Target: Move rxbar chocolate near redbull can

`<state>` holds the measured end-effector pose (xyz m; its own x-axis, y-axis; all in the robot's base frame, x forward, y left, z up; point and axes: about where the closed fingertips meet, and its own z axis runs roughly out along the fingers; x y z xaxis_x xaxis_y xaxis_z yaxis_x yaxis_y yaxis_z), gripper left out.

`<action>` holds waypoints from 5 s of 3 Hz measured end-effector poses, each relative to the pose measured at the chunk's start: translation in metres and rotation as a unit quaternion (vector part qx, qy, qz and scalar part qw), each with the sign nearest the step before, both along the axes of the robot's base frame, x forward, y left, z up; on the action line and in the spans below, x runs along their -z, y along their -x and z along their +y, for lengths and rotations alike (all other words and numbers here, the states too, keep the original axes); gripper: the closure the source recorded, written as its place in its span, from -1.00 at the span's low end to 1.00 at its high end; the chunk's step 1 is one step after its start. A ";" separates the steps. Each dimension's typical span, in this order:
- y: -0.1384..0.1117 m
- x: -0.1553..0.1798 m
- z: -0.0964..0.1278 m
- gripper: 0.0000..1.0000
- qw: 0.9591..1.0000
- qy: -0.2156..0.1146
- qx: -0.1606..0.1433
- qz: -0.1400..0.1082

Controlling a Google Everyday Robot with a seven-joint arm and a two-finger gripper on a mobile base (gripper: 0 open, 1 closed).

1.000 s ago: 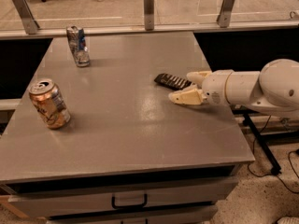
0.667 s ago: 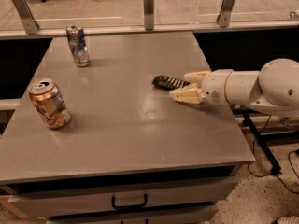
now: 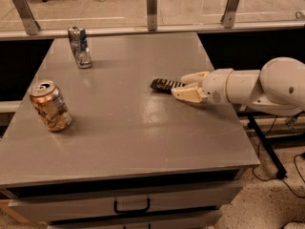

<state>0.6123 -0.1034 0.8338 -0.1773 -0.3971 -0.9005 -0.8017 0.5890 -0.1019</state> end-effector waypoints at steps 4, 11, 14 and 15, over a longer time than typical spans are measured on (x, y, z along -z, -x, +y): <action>-0.056 -0.035 0.137 1.00 0.992 -0.016 -0.119 -0.050; -0.082 -0.036 0.197 -1.00 0.988 -0.037 -0.141 -0.044; -0.107 -0.114 0.025 -1.00 0.988 0.019 0.069 -0.140; -0.108 -0.120 0.022 -1.00 0.986 0.020 0.078 -0.148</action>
Offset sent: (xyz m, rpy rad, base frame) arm 0.0560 0.0882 0.0468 -0.0043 -0.1230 0.1334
